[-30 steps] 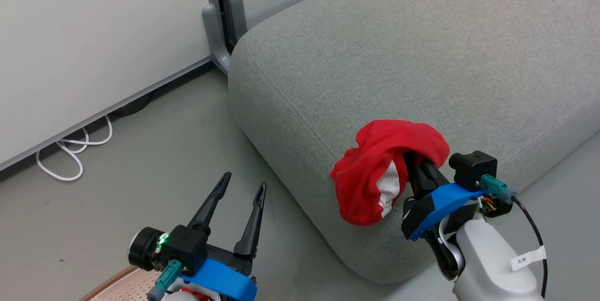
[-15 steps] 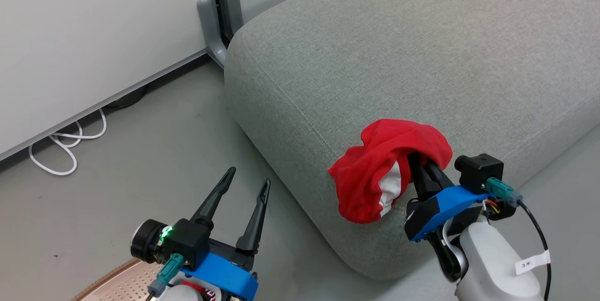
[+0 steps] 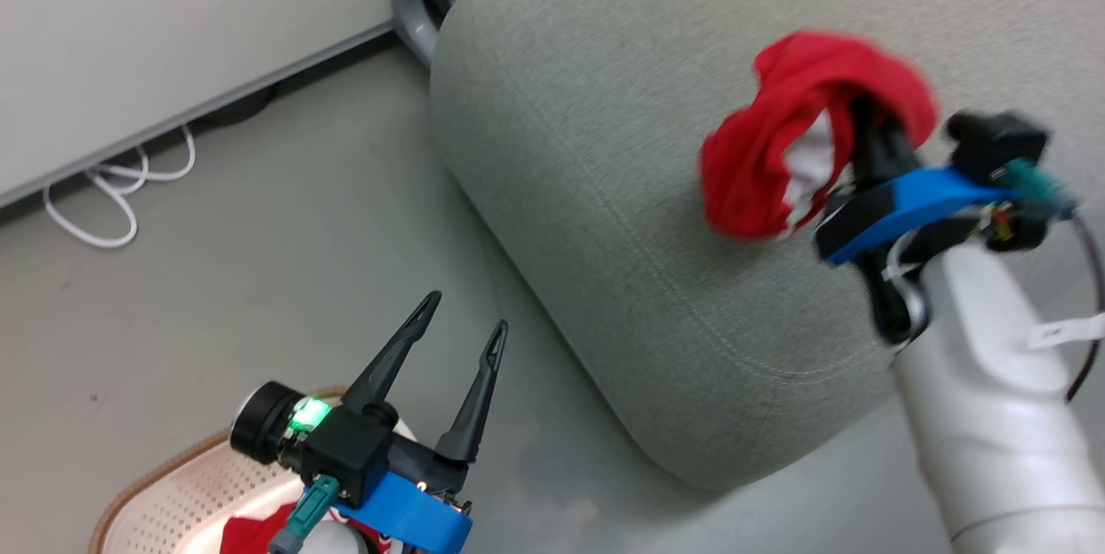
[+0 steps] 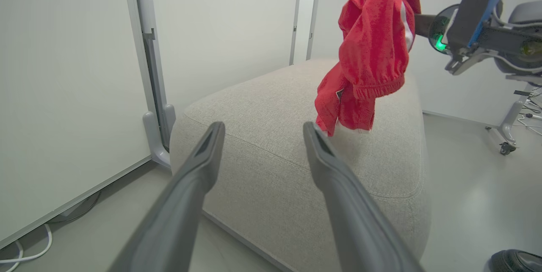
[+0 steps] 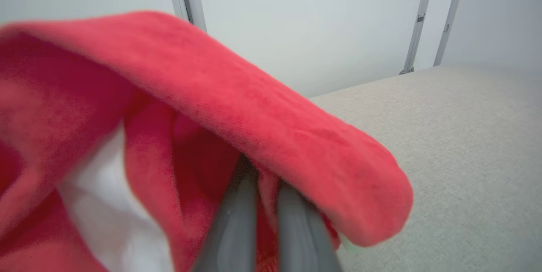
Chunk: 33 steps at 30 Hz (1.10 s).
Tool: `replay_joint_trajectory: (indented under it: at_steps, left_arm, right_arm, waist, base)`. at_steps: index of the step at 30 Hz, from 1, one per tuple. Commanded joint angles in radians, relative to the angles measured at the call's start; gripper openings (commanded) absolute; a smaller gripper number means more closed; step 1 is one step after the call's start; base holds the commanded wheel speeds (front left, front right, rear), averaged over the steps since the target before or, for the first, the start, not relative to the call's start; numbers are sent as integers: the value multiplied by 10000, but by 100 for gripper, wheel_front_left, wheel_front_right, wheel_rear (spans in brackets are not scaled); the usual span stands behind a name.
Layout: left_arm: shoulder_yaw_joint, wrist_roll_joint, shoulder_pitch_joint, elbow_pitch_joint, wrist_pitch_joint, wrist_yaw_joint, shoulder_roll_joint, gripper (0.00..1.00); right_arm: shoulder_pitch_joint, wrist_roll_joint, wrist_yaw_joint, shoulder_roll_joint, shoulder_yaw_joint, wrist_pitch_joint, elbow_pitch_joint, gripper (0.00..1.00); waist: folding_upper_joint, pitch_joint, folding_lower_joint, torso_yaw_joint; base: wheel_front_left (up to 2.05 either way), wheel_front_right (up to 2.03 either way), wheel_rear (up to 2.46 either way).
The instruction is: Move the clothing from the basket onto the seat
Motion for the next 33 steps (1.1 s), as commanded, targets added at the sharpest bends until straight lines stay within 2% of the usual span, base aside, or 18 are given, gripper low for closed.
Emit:
replay_joint_trajectory:
  at_steps: [1, 6, 11, 16, 20, 27, 33]
  left_arm:
    - [-166, 63, -303, -162, -48, -11, 150, 100]
    - [-515, 148, -657, -601, -48, -12, 592, 100]
    - [-883, 267, -1117, -1072, -48, -12, 1064, 100]
    - [-1194, 398, -1552, -1668, -48, -12, 1393, 100]
    - [-1231, 337, -1704, -2142, -48, -12, 1517, 100]
    - [-1159, 417, -1622, -2556, -48, -12, 1573, 100]
    - [-1106, 310, -1596, -2563, -48, -12, 1503, 100]
  right_arm:
    - [-456, -220, 5, -148, -530, -26, 46, 0]
    - [-1696, -764, 5, -691, -2197, 317, -120, 0]
    - [-2476, -1021, 5, -1511, -3600, 593, -517, 0]
    - [-2462, -1197, 4, -2347, -4163, 871, -915, 0]
    - [-2350, -1177, 5, -2699, -4704, 875, -903, 0]
    - [-2157, -910, 5, -2568, -5623, 562, -15, 0]
    - [-2087, -1243, 4, -2530, -5692, 393, 683, 0]
  waist:
    - [0, 615, -1, 564]
    - [0, 1627, -1, 1160]
    - [0, 2727, -1, 1735]
    - [0, 3658, -1, 2308]
    - [0, 4257, -1, 2587]
    - [0, 4702, -1, 2809]
    - [0, 4711, -1, 2793]
  base:
    - [0, 0, 0]
    - [0, 0, 0]
    - [0, 0, 0]
    - [0, 0, 0]
    - [0, 0, 0]
    - [0, 0, 0]
    - [0, 0, 0]
